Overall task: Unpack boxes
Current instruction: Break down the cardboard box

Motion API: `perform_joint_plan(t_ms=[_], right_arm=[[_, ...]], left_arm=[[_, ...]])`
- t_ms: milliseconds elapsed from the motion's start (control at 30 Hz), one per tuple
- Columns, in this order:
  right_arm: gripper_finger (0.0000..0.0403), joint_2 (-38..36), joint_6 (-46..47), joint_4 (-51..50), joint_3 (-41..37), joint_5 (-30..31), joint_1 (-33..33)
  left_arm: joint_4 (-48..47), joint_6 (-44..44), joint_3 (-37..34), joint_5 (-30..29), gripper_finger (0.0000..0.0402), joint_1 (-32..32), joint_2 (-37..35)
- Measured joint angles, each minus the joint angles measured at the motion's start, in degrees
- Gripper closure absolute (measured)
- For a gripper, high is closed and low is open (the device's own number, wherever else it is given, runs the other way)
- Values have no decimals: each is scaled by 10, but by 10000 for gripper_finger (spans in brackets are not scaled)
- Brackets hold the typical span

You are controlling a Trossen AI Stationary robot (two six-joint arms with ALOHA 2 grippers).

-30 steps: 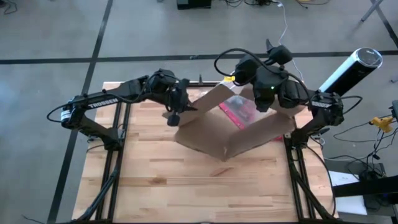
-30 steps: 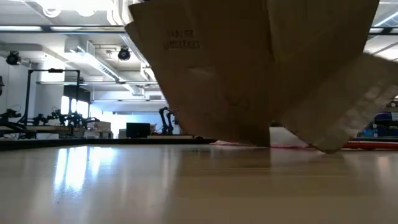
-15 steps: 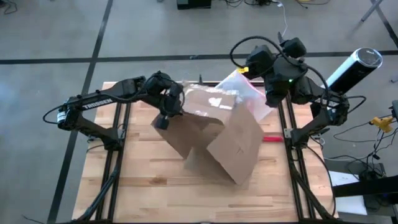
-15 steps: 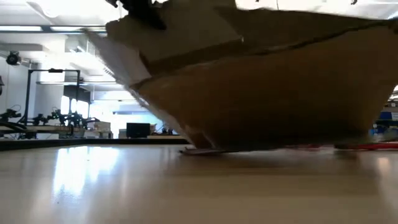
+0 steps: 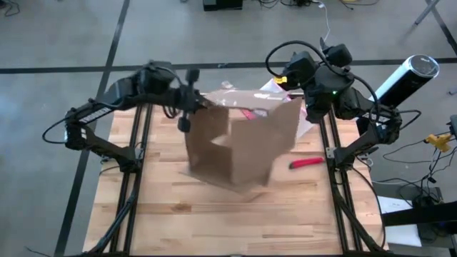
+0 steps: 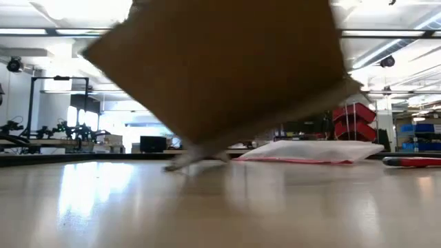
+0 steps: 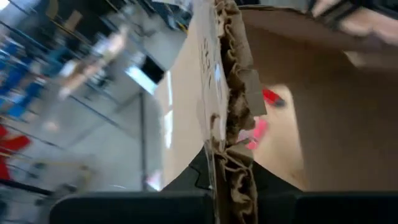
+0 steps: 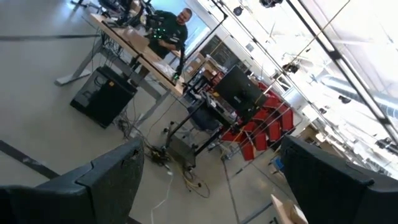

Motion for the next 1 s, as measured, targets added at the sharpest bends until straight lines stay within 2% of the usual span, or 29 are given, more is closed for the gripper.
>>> perform_joint_plan(t_ms=[200,367,667,867,1000], right_arm=[[59,0,56,-39,-1,0,0],[59,0,85,-57,-4,0,0],[59,0,86,-58,-16,0,0],[59,0,86,-58,-22,0,0],[59,0,85,-58,-22,0,0]], left_arm=[[-1,0,79,-4,401,0,0],[-1,2,111,-42,401,0,0],[-50,2,92,-47,401,-4,4],[-51,25,74,-58,401,-2,7],[-45,52,80,-99,401,8,6]])
